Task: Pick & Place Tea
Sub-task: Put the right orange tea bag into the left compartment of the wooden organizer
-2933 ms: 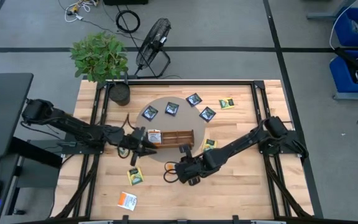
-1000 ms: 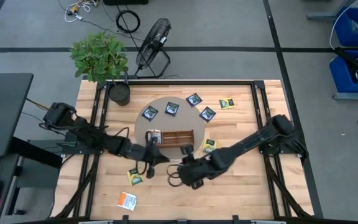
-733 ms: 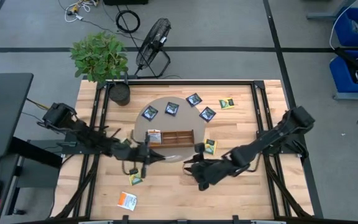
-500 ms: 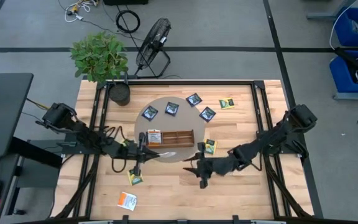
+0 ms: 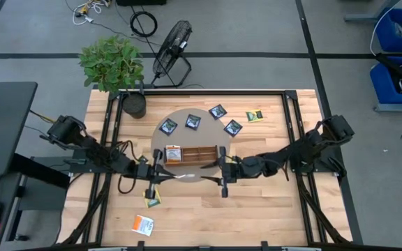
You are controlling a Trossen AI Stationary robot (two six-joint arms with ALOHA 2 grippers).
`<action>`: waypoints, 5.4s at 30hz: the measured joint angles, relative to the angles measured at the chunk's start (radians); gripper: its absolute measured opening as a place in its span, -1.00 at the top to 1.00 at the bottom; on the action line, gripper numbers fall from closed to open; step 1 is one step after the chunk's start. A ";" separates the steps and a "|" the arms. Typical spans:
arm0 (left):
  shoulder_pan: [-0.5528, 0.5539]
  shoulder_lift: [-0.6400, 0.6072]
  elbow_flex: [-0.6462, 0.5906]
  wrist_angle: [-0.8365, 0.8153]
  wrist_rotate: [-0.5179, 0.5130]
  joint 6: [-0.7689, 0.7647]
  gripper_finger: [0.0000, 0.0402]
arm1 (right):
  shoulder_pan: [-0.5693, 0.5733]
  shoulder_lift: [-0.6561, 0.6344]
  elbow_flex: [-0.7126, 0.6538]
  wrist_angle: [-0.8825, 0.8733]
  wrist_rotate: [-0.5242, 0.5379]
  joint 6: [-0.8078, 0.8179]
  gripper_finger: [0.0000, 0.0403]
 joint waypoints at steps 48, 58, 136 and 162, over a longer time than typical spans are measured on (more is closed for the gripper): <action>0.122 -0.002 0.057 -0.111 0.065 -0.057 0.53 | -0.073 -0.061 0.055 -0.225 -0.059 0.058 0.99; 0.147 -0.002 0.077 -0.227 -0.069 -0.061 0.29 | -0.071 -0.042 0.058 -0.363 -0.027 0.135 1.00; 0.102 -0.039 -0.205 -0.011 -0.270 -0.247 1.00 | -0.051 -0.276 -0.128 -0.388 0.043 0.151 0.33; 0.121 -0.038 -0.225 -0.274 -0.376 -0.621 1.00 | -0.052 -0.283 -0.198 -0.354 0.112 0.188 0.33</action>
